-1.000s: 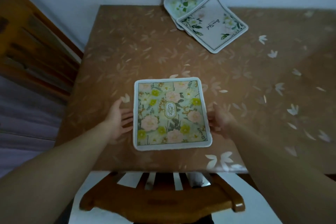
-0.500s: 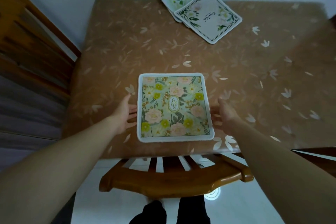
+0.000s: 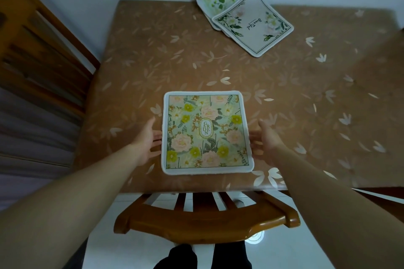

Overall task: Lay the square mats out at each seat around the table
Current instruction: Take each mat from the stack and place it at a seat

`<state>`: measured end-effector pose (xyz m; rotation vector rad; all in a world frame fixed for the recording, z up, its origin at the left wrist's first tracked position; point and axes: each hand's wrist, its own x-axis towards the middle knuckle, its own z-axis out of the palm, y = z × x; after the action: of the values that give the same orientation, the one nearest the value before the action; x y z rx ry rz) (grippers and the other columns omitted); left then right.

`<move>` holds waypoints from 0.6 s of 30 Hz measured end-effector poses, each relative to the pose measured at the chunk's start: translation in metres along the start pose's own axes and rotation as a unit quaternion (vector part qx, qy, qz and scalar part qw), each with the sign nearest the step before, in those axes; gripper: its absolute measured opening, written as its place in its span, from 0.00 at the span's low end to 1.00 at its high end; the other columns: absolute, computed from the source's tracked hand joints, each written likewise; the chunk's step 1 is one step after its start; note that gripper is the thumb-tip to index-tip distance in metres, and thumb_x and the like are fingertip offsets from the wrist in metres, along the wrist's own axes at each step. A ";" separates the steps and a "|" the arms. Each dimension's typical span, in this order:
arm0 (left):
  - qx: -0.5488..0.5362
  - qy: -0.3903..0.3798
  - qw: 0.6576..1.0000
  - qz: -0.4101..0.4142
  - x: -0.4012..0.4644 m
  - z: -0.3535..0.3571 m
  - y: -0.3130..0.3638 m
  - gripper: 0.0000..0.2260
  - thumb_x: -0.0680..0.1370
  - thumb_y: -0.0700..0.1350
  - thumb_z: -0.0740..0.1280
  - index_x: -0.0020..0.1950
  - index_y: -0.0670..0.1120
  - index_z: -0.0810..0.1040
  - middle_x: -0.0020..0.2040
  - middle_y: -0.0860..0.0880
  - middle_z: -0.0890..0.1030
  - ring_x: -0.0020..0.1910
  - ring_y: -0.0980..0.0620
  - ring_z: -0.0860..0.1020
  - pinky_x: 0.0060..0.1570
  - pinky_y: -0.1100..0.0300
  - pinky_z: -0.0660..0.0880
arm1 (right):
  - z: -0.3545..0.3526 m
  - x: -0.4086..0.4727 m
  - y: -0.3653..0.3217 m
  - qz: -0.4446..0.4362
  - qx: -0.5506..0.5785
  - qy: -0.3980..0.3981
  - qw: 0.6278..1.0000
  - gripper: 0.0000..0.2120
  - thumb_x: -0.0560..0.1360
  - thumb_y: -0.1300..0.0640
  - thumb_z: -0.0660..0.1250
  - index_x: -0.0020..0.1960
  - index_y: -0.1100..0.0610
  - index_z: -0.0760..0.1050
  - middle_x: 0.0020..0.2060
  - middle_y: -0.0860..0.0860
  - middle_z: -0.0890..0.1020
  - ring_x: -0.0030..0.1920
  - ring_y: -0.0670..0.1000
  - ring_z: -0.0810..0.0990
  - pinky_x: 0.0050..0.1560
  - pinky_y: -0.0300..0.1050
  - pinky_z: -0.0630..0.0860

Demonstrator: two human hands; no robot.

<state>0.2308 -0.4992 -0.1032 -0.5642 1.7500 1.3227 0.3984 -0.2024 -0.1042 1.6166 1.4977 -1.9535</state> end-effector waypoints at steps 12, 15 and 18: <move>-0.054 0.008 0.997 0.054 -0.003 0.055 0.078 0.31 0.82 0.67 0.54 0.65 0.42 0.79 0.60 0.42 0.81 0.57 0.44 0.79 0.61 0.44 0.76 | -0.026 0.009 -0.077 -0.061 0.069 -0.006 0.996 0.28 0.82 0.33 0.56 0.59 0.55 0.81 0.56 0.54 0.85 0.55 0.57 0.84 0.51 0.55 0.79; -0.110 -0.030 0.992 0.061 0.001 0.091 0.111 0.33 0.82 0.67 0.53 0.68 0.42 0.79 0.62 0.41 0.81 0.58 0.43 0.79 0.53 0.46 0.76 | -0.041 0.033 -0.114 -0.066 0.110 -0.026 0.991 0.29 0.83 0.35 0.55 0.62 0.57 0.80 0.56 0.55 0.86 0.55 0.58 0.85 0.51 0.56 0.79; -0.161 -0.065 0.982 0.069 0.010 0.130 0.145 0.35 0.81 0.69 0.52 0.70 0.42 0.77 0.65 0.40 0.80 0.60 0.42 0.79 0.58 0.43 0.75 | -0.056 0.069 -0.152 -0.051 0.150 -0.054 0.986 0.29 0.84 0.37 0.54 0.66 0.60 0.77 0.57 0.56 0.85 0.55 0.59 0.85 0.59 0.58 0.77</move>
<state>0.1612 -0.3276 -0.0427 -0.5267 1.5003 1.7183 0.3031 -0.0588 -0.0694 1.5366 1.3200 -2.3784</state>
